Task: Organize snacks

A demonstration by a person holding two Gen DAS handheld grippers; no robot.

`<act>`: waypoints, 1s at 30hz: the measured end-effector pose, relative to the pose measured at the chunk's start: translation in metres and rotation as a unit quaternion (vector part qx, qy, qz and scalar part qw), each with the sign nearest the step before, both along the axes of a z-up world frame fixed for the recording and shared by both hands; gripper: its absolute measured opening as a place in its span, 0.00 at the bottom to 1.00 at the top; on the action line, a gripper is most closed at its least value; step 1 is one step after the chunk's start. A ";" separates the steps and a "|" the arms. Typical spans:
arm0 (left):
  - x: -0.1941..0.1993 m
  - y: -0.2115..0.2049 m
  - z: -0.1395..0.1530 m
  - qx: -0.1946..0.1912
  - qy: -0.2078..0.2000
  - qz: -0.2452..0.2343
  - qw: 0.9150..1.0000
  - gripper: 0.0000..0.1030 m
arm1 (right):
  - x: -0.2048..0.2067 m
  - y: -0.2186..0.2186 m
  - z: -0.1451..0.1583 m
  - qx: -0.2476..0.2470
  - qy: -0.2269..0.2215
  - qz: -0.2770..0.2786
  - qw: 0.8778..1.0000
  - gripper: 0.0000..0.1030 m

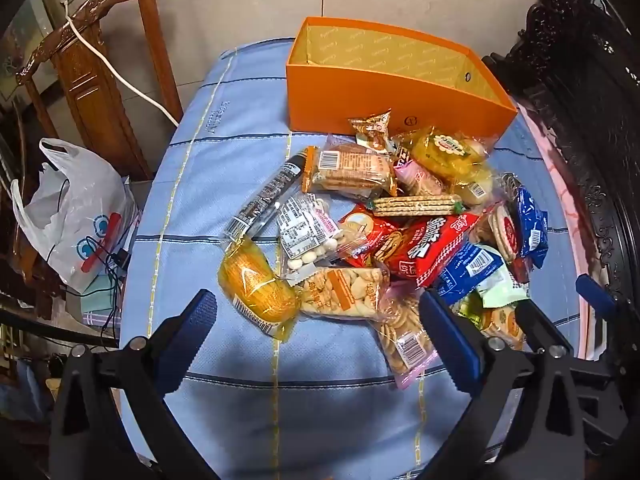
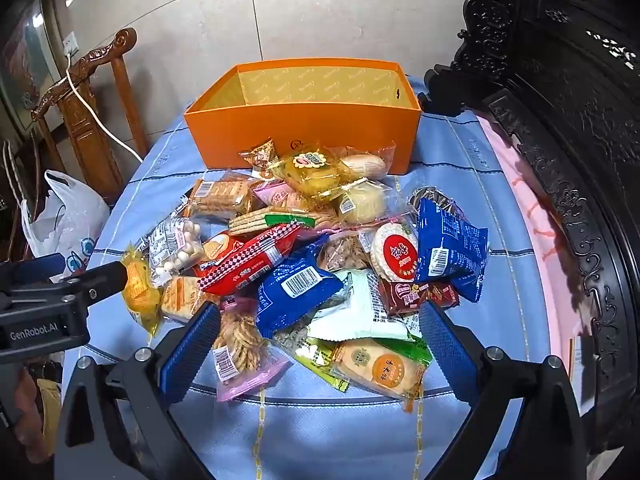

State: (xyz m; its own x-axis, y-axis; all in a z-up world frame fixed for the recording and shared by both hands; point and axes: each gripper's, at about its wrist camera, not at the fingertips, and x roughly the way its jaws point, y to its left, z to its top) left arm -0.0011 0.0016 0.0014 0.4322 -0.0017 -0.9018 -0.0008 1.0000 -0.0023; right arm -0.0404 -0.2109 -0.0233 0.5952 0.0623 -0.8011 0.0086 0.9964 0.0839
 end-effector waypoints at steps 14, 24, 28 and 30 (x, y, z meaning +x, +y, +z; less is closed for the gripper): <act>0.001 0.004 -0.004 -0.001 0.009 -0.009 1.000 0.96 | -0.002 -0.002 0.001 -0.006 0.006 0.005 1.000 0.96; 0.003 0.004 -0.004 0.002 0.009 -0.009 1.000 0.96 | 0.000 0.002 -0.002 -0.009 0.007 0.002 1.000 0.96; 0.003 0.004 -0.003 0.003 0.009 -0.009 1.000 0.96 | 0.000 0.001 -0.002 -0.008 0.008 0.001 1.000 0.96; 0.003 0.004 -0.004 0.003 0.009 -0.009 1.000 0.96 | 0.000 0.001 -0.002 -0.008 0.007 0.001 1.000 0.96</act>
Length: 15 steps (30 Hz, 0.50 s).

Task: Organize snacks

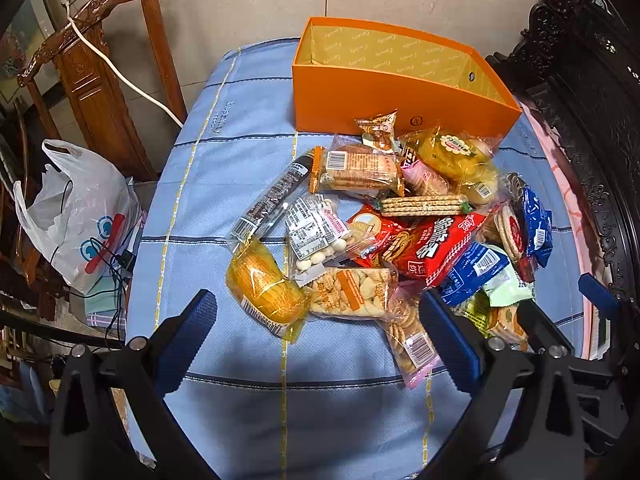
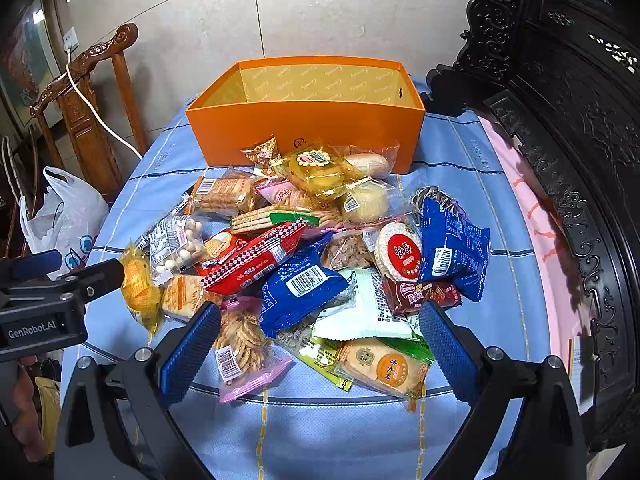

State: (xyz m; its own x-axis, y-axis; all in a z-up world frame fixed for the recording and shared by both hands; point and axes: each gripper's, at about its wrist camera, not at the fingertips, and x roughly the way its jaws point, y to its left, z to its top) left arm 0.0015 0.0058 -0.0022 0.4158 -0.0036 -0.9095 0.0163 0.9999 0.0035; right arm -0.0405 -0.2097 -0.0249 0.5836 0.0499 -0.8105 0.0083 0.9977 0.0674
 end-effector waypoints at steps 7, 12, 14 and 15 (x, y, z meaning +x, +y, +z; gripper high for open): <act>-0.002 0.000 0.002 0.000 -0.006 0.001 1.000 0.96 | 0.000 0.000 0.000 0.001 0.001 -0.001 1.000 0.96; -0.002 -0.001 0.002 0.000 -0.005 -0.001 1.000 0.96 | 0.000 0.000 -0.001 0.001 0.001 -0.001 1.000 0.96; -0.002 -0.001 0.002 0.001 -0.006 -0.002 1.000 0.96 | 0.000 0.000 0.000 0.001 0.001 -0.001 1.000 0.96; -0.002 -0.002 0.002 0.001 -0.006 -0.002 1.000 0.96 | 0.000 0.000 -0.001 0.002 0.001 -0.001 1.000 0.96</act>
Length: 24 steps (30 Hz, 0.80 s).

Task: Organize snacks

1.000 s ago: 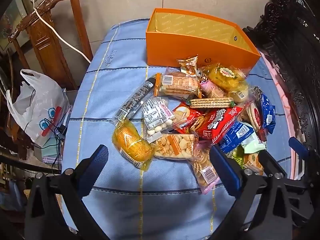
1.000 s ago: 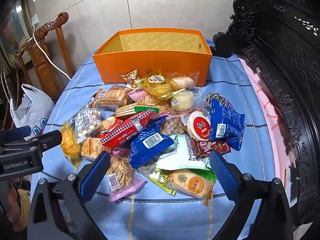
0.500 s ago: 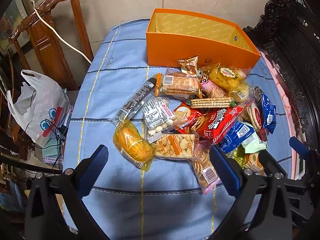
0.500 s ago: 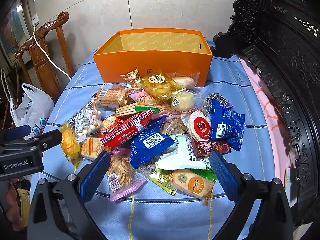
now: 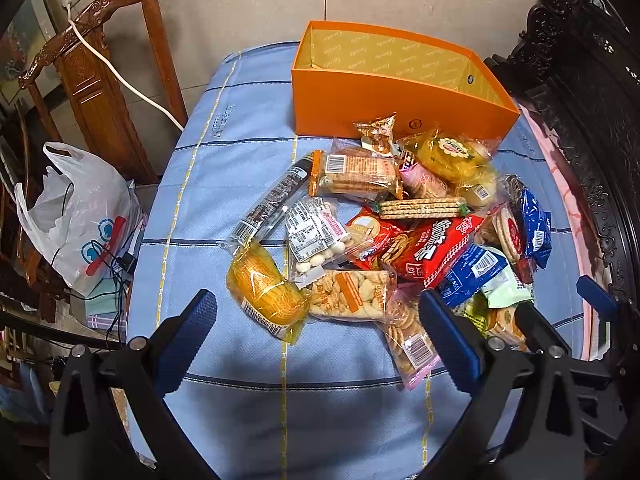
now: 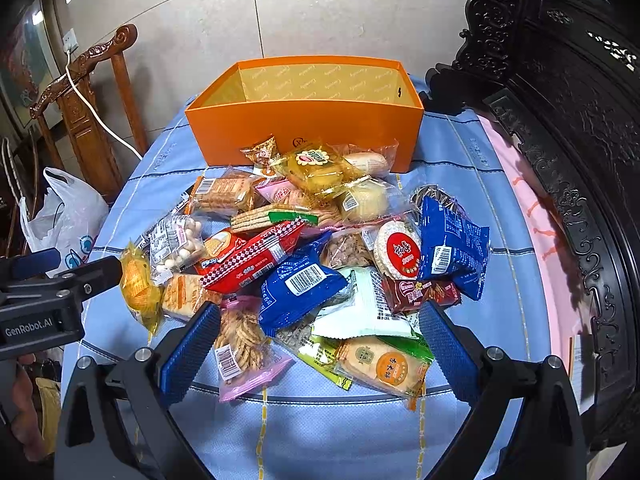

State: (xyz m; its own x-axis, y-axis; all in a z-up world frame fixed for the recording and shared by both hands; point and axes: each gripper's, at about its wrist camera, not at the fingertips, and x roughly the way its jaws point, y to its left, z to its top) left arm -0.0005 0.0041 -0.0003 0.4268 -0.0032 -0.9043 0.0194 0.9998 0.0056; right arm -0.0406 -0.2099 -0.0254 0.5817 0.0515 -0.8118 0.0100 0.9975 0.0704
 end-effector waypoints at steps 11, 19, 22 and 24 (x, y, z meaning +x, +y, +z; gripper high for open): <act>0.000 -0.001 0.000 0.001 0.003 -0.001 1.000 0.96 | -0.001 0.000 -0.001 0.002 0.000 -0.001 1.000 0.96; 0.000 -0.001 0.000 0.001 0.005 -0.001 1.000 0.96 | -0.001 0.000 -0.001 0.002 0.002 0.000 1.000 0.96; 0.001 0.000 0.000 0.001 0.005 -0.002 1.000 0.96 | 0.000 0.000 -0.001 0.002 0.001 0.000 1.000 0.96; 0.001 0.000 0.000 0.001 0.005 -0.001 1.000 0.96 | 0.000 0.000 -0.001 0.002 0.002 0.000 1.000 0.96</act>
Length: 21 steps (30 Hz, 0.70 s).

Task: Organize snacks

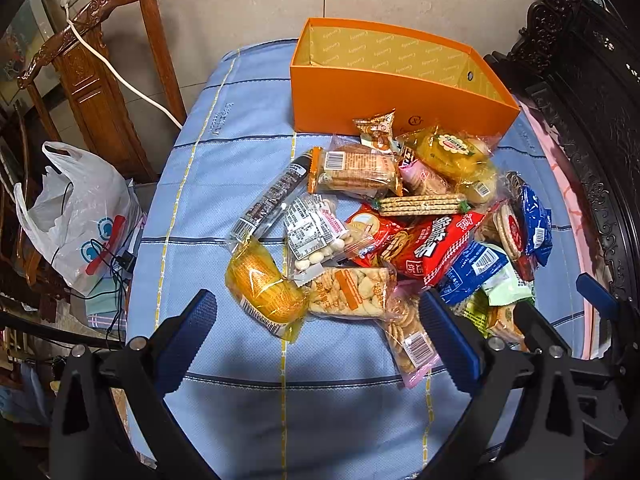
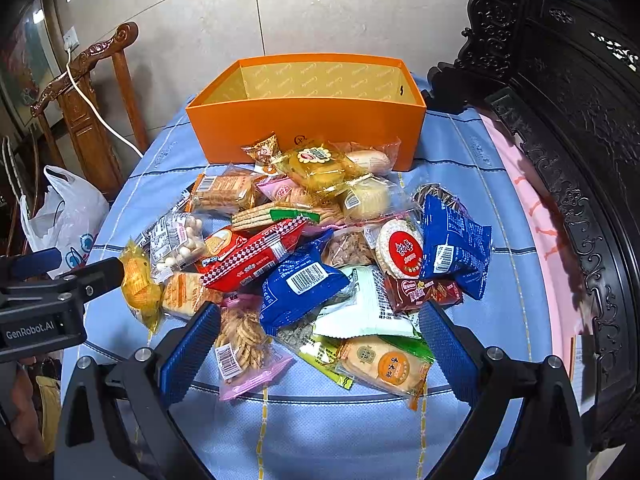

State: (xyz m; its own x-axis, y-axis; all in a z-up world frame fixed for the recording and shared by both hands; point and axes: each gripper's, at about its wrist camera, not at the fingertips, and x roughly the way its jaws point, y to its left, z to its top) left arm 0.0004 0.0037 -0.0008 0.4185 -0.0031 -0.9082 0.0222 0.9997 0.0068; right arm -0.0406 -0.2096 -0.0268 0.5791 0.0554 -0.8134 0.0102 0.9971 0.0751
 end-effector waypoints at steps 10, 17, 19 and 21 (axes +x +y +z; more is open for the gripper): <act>0.000 0.000 -0.001 0.001 0.001 0.000 1.000 0.96 | 0.000 0.000 0.000 0.000 0.000 0.000 1.000 0.96; -0.001 -0.001 -0.002 0.003 0.002 0.000 1.000 0.96 | 0.000 -0.001 -0.002 0.003 0.002 0.001 1.000 0.96; -0.001 -0.001 -0.002 0.003 0.002 -0.001 1.000 0.96 | 0.000 -0.001 -0.002 0.003 0.002 0.000 1.000 0.96; -0.002 -0.001 -0.003 0.004 0.004 -0.002 1.000 0.96 | 0.001 -0.002 -0.003 0.003 0.003 -0.002 1.000 0.96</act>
